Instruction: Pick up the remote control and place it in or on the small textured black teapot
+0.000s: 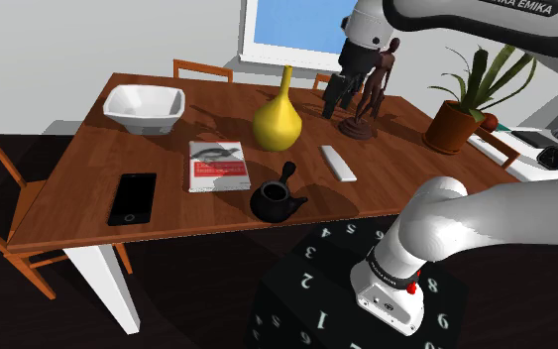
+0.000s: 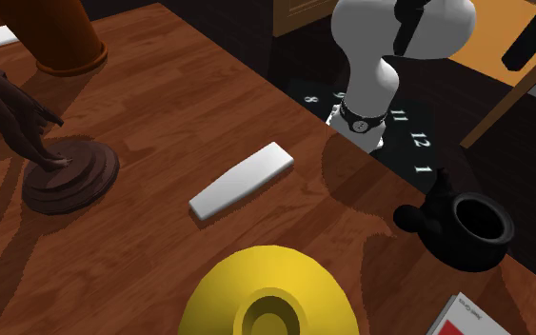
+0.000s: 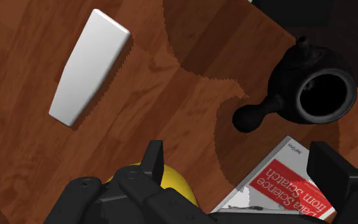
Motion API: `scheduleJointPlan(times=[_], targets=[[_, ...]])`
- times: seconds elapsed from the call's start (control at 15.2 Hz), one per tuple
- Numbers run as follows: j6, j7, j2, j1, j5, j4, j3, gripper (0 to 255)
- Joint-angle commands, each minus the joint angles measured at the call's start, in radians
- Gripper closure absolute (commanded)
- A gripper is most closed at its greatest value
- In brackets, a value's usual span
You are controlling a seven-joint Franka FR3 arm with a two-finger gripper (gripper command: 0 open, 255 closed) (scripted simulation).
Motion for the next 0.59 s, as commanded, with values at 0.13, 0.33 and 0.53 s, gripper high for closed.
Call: scheduleJointPlan(times=[0.13,0.33,0.53], targets=[[0.05,0.013,0.018,-0.026,-0.013,-0.037,-0.02,0],[0.125,0.033,0.05,-0.065,-0.033,-0.087,-0.05,0],[0.202,0.052,0.09,-0.105,-0.053,-0.131,-0.082,0]])
